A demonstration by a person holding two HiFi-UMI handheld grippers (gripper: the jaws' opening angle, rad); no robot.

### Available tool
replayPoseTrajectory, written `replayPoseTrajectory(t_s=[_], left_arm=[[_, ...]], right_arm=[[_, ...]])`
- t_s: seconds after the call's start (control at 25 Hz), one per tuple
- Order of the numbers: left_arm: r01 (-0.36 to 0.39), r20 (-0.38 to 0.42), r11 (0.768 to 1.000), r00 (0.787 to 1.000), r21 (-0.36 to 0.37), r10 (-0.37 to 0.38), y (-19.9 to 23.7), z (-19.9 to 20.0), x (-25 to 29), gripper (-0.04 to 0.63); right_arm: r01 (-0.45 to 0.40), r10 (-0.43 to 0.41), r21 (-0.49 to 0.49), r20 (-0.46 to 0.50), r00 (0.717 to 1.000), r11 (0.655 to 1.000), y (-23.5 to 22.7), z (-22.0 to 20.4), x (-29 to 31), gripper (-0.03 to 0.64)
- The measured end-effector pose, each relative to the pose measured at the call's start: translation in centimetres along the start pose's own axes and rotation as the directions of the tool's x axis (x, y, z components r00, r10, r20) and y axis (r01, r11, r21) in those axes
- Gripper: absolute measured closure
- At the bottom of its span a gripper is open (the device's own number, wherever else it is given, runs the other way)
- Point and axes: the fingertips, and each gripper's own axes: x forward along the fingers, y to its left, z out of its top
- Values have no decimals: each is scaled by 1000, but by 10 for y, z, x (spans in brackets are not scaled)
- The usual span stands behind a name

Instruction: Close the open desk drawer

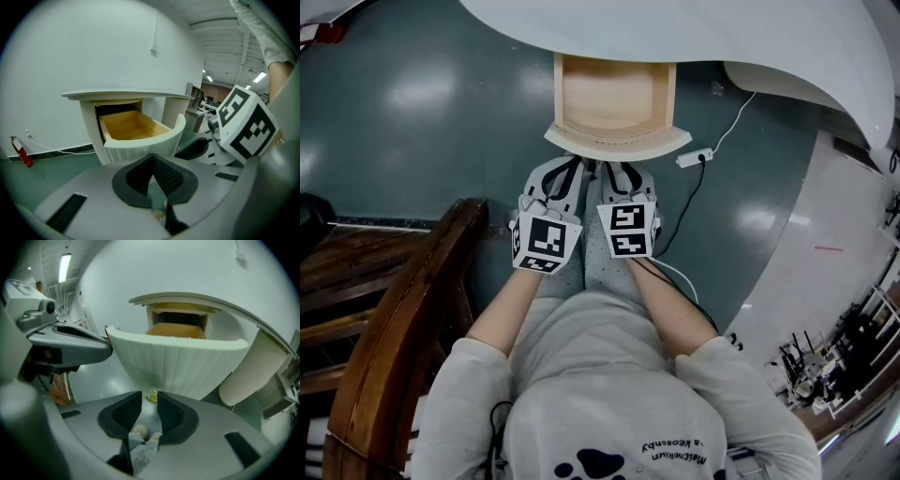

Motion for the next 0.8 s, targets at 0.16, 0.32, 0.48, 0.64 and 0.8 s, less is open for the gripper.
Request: replayPoseTrajectory(t_s=[0.16, 0.32, 0.48, 0.64, 0.8], left_arm=[[-4, -10, 1000, 1000, -1, 4, 3, -7, 3, 588], [-10, -12, 1000, 1000, -8, 10, 7, -13, 5, 588], [-13, -16, 1000, 1000, -14, 12, 8, -17, 8, 588], [-8, -15, 1000, 1000, -13, 8, 7, -16, 13, 588], [-6, -12, 1000, 1000, -17, 6, 8, -16, 13, 588]], right_arm=[[2, 0, 51, -29, 1000, 999, 0, -6, 19, 495], [40, -37, 66, -42, 998, 997, -3, -7, 27, 486], [51, -47, 99, -48, 998, 994, -7, -10, 30, 493], [47, -43, 99, -47, 998, 994, -7, -9, 31, 503], [48, -44, 93, -43, 998, 995, -6, -7, 32, 505]])
